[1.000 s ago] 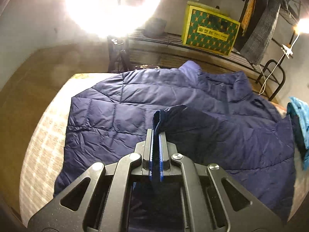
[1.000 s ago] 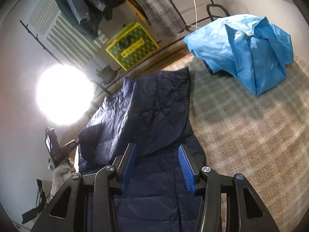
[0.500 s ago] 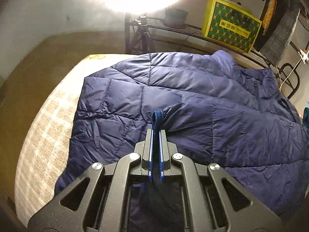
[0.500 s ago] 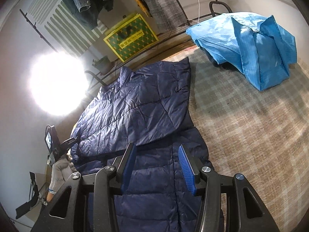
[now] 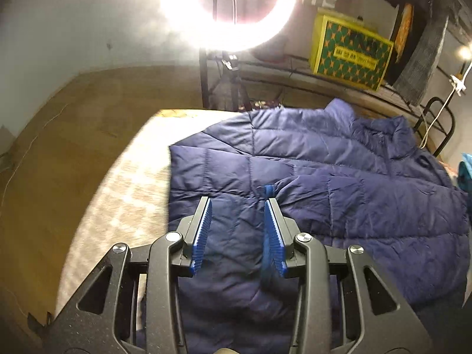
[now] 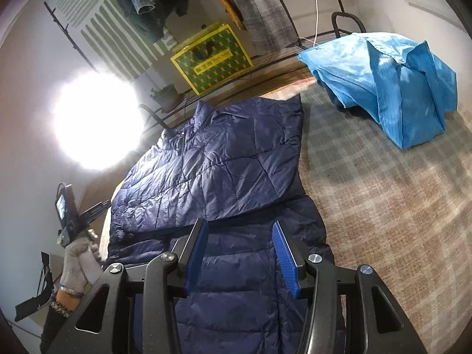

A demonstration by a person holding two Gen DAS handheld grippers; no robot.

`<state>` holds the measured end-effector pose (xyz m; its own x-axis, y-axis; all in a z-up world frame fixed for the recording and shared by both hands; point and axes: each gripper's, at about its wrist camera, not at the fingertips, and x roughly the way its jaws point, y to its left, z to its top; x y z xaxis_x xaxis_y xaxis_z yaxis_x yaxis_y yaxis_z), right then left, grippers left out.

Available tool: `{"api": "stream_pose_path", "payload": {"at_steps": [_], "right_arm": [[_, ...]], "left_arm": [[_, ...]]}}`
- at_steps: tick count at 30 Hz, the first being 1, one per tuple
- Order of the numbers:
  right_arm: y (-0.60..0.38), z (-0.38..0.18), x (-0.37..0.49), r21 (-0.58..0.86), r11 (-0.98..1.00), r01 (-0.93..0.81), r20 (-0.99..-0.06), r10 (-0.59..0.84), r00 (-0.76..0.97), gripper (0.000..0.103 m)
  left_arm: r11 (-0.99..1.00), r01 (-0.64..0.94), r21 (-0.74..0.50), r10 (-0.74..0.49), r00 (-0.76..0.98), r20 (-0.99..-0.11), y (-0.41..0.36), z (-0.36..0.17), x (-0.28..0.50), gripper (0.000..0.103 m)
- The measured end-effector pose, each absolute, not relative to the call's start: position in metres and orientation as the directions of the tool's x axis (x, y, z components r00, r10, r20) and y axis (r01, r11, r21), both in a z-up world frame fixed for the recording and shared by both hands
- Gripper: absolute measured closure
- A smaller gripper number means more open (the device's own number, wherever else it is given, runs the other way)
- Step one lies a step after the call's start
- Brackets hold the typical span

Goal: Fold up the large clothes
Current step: 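Release the folded side with the left gripper and reposition both tools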

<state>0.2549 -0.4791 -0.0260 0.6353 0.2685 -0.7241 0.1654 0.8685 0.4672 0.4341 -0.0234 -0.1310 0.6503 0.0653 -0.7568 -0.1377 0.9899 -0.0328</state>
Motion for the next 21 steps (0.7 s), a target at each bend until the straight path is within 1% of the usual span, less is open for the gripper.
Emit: {"api": "stream_pose_path", "payload": {"at_steps": [9, 11, 13, 14, 17, 19, 21], "right_arm": [[-0.474, 0.000, 0.226, 0.389, 0.916, 0.093, -0.683, 0.220, 0.696, 0.054], [-0.474, 0.006, 0.219, 0.375, 0.923, 0.082, -0.670, 0.209, 0.712, 0.052], [-0.474, 0.013, 0.210, 0.363, 0.930, 0.060, -0.645, 0.204, 0.737, 0.045], [-0.474, 0.017, 0.206, 0.347, 0.936, 0.056, -0.635, 0.191, 0.749, 0.044], [-0.470, 0.025, 0.192, 0.305, 0.952, 0.032, -0.604, 0.167, 0.779, 0.034], [-0.468, 0.027, 0.184, 0.304, 0.953, 0.008, -0.586, 0.180, 0.790, 0.025], [-0.465, 0.028, 0.173, 0.296, 0.955, -0.023, -0.563, 0.194, 0.803, 0.018]], "left_arm": [[0.996, -0.072, -0.049, 0.014, 0.687, -0.726, 0.020, -0.080, 0.335, 0.065], [0.996, -0.067, -0.065, -0.001, 0.687, -0.727, 0.029, -0.073, 0.309, 0.065], [0.995, -0.068, -0.071, -0.005, 0.685, -0.728, 0.037, -0.069, 0.285, 0.064], [0.994, -0.071, -0.083, -0.012, 0.683, -0.730, 0.043, -0.067, 0.272, 0.064], [0.986, -0.086, -0.141, -0.046, 0.681, -0.731, 0.059, -0.065, 0.237, 0.058], [0.981, -0.093, -0.173, -0.065, 0.675, -0.735, 0.068, -0.066, 0.214, 0.057], [0.977, -0.093, -0.190, -0.081, 0.664, -0.744, 0.076, -0.069, 0.191, 0.056]]}}
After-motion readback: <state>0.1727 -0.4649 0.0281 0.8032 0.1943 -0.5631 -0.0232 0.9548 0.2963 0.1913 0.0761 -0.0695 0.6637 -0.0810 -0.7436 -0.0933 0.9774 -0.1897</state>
